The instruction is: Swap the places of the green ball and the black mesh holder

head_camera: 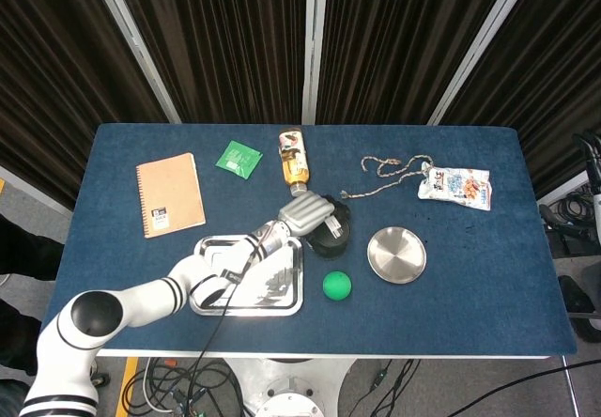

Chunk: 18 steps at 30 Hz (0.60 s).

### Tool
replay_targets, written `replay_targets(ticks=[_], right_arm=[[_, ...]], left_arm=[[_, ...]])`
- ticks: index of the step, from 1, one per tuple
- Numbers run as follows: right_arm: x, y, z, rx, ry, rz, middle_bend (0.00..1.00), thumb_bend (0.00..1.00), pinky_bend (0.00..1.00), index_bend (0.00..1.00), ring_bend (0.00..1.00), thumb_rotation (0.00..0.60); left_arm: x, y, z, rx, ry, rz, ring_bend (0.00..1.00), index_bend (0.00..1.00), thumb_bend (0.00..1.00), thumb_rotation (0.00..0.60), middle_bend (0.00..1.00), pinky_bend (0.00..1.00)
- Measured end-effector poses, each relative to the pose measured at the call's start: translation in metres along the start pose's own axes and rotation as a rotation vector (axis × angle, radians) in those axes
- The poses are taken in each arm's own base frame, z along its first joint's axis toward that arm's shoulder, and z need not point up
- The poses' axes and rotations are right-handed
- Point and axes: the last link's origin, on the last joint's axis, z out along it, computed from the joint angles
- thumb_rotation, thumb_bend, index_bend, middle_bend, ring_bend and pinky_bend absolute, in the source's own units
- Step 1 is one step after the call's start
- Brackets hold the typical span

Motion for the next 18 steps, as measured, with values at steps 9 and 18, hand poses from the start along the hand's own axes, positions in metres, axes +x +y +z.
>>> replay_targets(ticks=[9,18], right_arm=[[0.003,0.002,-0.005,0.008,-0.002,-0.006,0.01,0.18,0.03,0.00,0.00,0.600],[-0.008,0.013,-0.026,0.029,-0.055,-0.034,0.01,0.18,0.03,0.00,0.00,0.600]], left_arm=[[0.019,-0.004,-0.011,-0.012,0.070,-0.063,0.31,0.41,0.13,0.600,0.40,0.55],[0.062,-0.038,-0.064,0.055,0.168,-0.069,0.31,0.41,0.13,0.600,0.41,0.55]])
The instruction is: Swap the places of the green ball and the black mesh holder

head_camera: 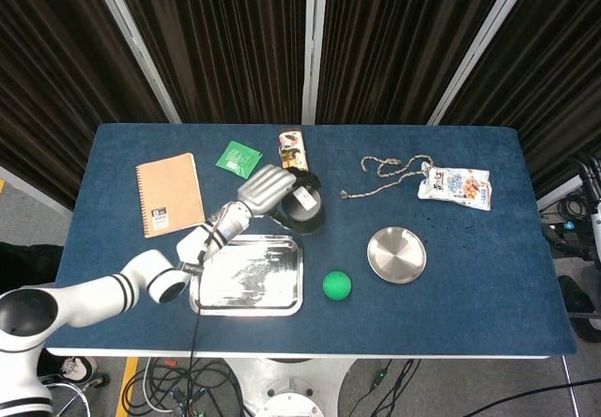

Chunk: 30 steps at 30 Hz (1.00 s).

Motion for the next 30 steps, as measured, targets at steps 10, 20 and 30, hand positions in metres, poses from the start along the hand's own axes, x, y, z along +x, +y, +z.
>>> replay_targets(ticks=[10,20,30], right_arm=[[-0.043,-0.014,-0.014,0.083,-0.124,-0.025,0.01,0.18,0.03,0.00,0.00,0.600],[-0.077,-0.018,-0.031,0.093,-0.225,-0.029,0.01,0.18,0.03,0.00,0.00,0.600],[-0.086,-0.010,-0.035,0.071,-0.245,-0.023,0.01,0.18,0.03,0.00,0.00,0.600]], left_arm=[[0.007,-0.034,-0.095,0.153,0.016,0.018,0.32,0.41,0.13,0.600,0.42,0.55],[-0.032,-0.025,-0.140,0.193,0.007,0.017,0.32,0.41,0.13,0.600,0.42,0.55],[-0.068,-0.015,-0.146,0.186,-0.021,0.039,0.31,0.38,0.13,0.600,0.40,0.55]])
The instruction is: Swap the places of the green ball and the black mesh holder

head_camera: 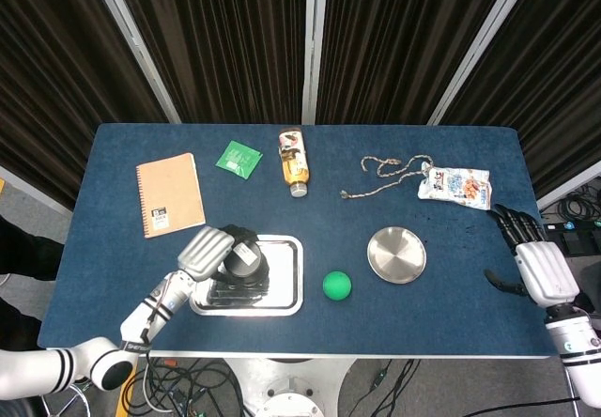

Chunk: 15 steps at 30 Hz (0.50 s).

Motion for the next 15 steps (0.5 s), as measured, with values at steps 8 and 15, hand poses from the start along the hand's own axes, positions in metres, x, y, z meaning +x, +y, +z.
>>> replay_targets(ticks=[8,15], right_arm=[[-0.002,-0.005,0.005,-0.002,-0.012,0.006,0.01,0.18,0.03,0.00,0.00,0.600],[-0.004,-0.012,0.010,0.013,-0.030,0.000,0.01,0.18,0.03,0.00,0.00,0.600]], left_arm=[[-0.010,-0.002,-0.003,-0.009,-0.024,0.004,0.10,0.12,0.06,0.600,0.16,0.35],[-0.007,-0.006,-0.013,-0.011,0.003,0.001,0.03,0.04,0.03,0.600,0.07,0.26]])
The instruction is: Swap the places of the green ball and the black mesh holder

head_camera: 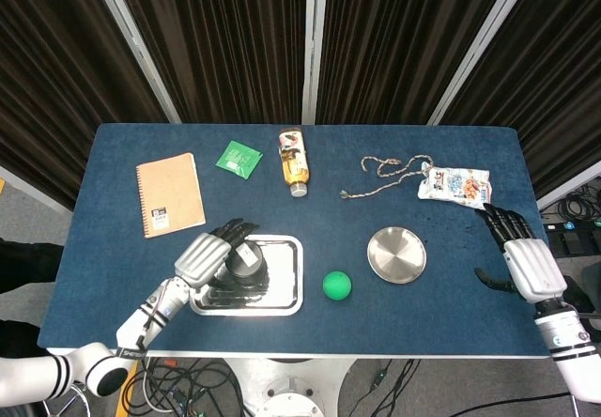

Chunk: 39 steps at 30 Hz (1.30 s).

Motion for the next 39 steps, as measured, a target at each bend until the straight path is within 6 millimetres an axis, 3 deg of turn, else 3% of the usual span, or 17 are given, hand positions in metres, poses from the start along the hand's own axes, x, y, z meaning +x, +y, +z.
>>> replay_targets(ticks=[5,9,16,25,39], right_arm=[[-0.004,-0.005,-0.002,0.020,-0.025,-0.025,0.01,0.18,0.03,0.00,0.00,0.600],[-0.010,-0.017,0.001,0.057,-0.065,-0.044,0.01,0.18,0.03,0.00,0.00,0.600],[-0.028,-0.047,0.013,0.144,-0.161,-0.105,0.01,0.19,0.03,0.00,0.00,0.600],[-0.068,-0.094,0.028,0.258,-0.289,-0.185,0.02,0.21,0.06,0.00,0.00,0.600],[-0.107,-0.151,0.044,0.353,-0.363,-0.195,0.04,0.23,0.07,0.00,0.00,0.600]], left_arm=[[0.005,-0.008,-0.016,0.029,0.025,0.016,0.03,0.04,0.03,0.600,0.07,0.24],[0.011,-0.027,-0.039,0.108,0.061,0.033,0.03,0.04,0.03,0.600,0.07,0.22],[0.021,-0.074,-0.103,0.311,0.116,0.074,0.02,0.04,0.03,0.600,0.07,0.18],[0.025,-0.102,-0.167,0.402,0.196,0.177,0.01,0.04,0.03,0.600,0.07,0.17],[0.017,-0.113,-0.185,0.415,0.215,0.154,0.01,0.04,0.03,0.600,0.07,0.17]])
